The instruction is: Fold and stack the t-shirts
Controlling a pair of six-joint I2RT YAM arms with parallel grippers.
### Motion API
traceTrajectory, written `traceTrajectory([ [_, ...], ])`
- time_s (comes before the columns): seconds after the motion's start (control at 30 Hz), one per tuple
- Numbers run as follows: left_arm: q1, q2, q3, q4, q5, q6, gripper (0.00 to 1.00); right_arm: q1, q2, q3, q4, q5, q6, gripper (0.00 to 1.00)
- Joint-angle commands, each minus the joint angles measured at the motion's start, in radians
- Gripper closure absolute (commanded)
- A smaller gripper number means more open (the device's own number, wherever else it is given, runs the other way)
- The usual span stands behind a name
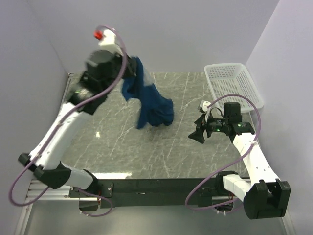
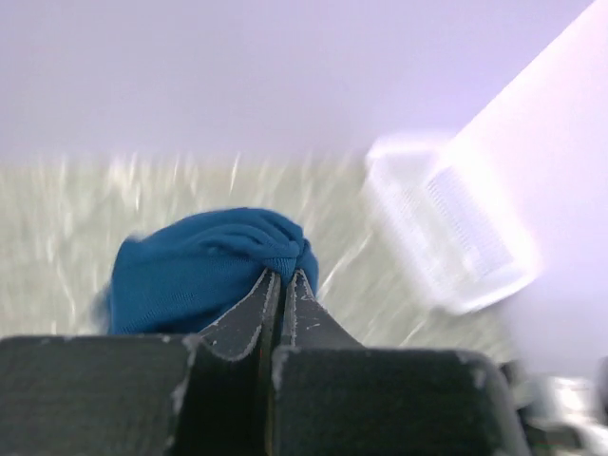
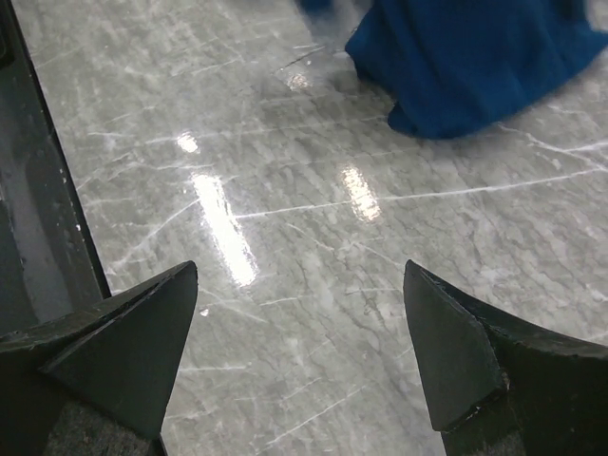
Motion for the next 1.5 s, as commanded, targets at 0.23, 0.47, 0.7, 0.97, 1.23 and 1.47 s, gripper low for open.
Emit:
traceTrajectory([
  [0.23, 0.001, -0.087, 0.369, -0.1, 0.159, 0.101, 1.0, -0.013, -0.019, 0.021, -0.011, -0.084, -0.075, 0.05],
  [0.47, 0.001, -0.109, 0.395, -0.108, 0.302, 0.017, 0.99, 0.302, 0.08, 0.124, 0.056, 0.055, -0.092, 0.05],
  [0.7, 0.001, -0.201, 0.286, -0.097, 0.302, -0.035, 0.99, 0.499, 0.108, 0.225, 0.453, 0.086, 0.089, 0.02],
  [0.97, 0.001, -0.259, 0.196, -0.089, 0.337, -0.077, 0.99, 0.634, 0.326, 0.51, 0.536, 0.308, 0.302, 0.37],
  [1.23, 0.001, -0.334, 0.094, -0.148, 0.21, -0.018, 0.99, 0.504, 0.134, 0.49, 0.365, 0.247, 0.206, 1.0],
  [1.47, 0.001, -0.247, 0.053, -0.09, 0.144, 0.018, 0.99, 0.387, 0.088, 0.63, 0.236, 0.391, 0.181, 1.0],
])
